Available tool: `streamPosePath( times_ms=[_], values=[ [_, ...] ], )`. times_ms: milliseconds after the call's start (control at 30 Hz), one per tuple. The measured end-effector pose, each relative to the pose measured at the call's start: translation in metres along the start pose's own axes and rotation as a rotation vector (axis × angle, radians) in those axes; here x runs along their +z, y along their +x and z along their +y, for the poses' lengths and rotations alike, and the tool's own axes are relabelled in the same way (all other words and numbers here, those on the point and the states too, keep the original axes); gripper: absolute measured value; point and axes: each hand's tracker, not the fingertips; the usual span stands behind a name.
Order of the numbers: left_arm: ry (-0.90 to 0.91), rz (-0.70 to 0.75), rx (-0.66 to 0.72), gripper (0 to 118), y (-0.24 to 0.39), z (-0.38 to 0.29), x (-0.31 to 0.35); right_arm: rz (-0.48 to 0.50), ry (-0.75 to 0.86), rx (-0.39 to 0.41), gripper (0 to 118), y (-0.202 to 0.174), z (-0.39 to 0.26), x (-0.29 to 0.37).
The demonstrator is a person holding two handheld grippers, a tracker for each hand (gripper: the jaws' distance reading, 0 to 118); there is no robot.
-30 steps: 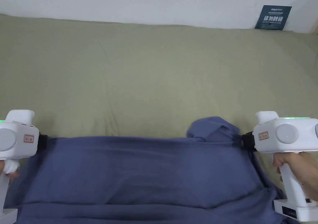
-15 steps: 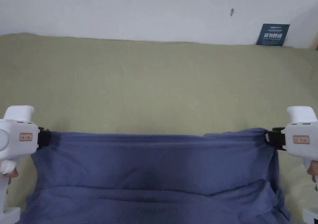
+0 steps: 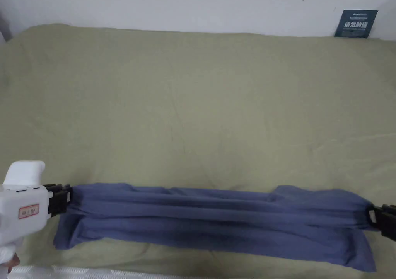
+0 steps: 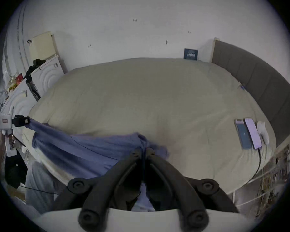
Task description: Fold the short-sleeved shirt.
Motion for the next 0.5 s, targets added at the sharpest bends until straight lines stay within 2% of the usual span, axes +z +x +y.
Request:
streamPosePath(
  times_ms=[133, 233, 267, 300, 333, 367, 400, 433, 467, 500],
  values=[
    [-0.03, -0.006, 0.01, 1, -0.008, -0.024, -0.009, -0.001, -0.059, -0.045, 3, 0.004, -0.028, -0.021],
    [-0.047, -0.003, 0.028, 1, -0.008, -0.03, -0.015, -0.022, -0.096, -0.033, 3, 0.001, -0.037, -0.036],
    [-0.052, 0.001, 0.029, 6, -0.008, -0.03, -0.017, -0.029, -0.103, -0.026, 4, -0.001, -0.037, -0.038],
    [-0.05, 0.002, 0.03, 27, -0.005, -0.029, -0.016, -0.036, -0.1, -0.022, 9, -0.005, -0.037, -0.039],
    [-0.047, 0.009, 0.033, 82, -0.005, -0.028, -0.015, -0.048, -0.092, -0.016, 36, -0.003, -0.038, -0.041],
    [-0.036, 0.034, 0.032, 114, -0.003, -0.025, -0.013, -0.067, -0.081, -0.016, 75, -0.006, -0.034, -0.038],
    [-0.025, 0.046, 0.031, 118, -0.003, -0.023, -0.012, -0.089, -0.059, -0.027, 109, -0.01, -0.029, -0.035],
    [-0.007, 0.04, 0.033, 118, 0.0, -0.021, -0.007, -0.094, -0.044, -0.033, 116, -0.014, -0.024, -0.033],
    [0.051, 0.059, 0.044, 118, 0.004, -0.015, 0.002, -0.09, -0.014, -0.033, 118, -0.021, -0.019, -0.026],
    [0.054, 0.058, 0.049, 118, 0.007, -0.009, 0.008, -0.112, 0.111, -0.04, 117, -0.03, -0.016, -0.017]
  ],
)
